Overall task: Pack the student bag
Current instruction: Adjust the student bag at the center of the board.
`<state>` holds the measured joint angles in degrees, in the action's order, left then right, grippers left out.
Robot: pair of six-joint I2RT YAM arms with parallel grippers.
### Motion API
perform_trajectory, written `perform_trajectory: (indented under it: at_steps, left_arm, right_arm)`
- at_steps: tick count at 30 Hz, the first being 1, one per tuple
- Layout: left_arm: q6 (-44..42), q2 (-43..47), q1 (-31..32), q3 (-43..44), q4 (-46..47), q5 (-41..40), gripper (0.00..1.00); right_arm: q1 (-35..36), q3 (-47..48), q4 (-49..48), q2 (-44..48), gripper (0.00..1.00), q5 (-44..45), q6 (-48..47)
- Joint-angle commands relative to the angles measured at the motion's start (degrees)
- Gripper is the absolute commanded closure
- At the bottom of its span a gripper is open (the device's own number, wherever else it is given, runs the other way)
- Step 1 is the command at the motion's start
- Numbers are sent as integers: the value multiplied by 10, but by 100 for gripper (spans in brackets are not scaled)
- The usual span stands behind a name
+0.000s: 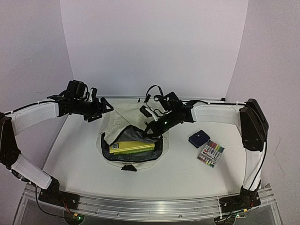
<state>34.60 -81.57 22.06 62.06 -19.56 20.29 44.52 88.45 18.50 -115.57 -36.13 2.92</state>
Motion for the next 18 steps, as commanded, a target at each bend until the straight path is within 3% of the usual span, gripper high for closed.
perform_trajectory:
  at_steps: [1, 4, 10, 12, 14, 18]
  left_arm:
    - [7, 25, -2, -6, -6, -11, 16]
    - [14, 25, -2, -10, -14, -8, 16]
    - [48, 51, -1, -70, -13, -5, 15]
    - [62, 62, 2, -96, -13, -11, 14]
    - [72, 71, 4, -120, -21, -29, 13]
    - [101, 84, 8, -157, -41, -68, 13]
  right_arm:
    - [41, -25, 34, 54, 98, 15, -106]
    - [45, -39, 59, 60, 93, 41, -138]
    - [44, -87, 109, 110, 35, 67, -172]
    - [39, -92, 123, 128, 22, 65, -169]
    - [22, -88, 132, 140, 14, 42, -153]
    - [-57, -53, 129, 115, 13, -22, -74]
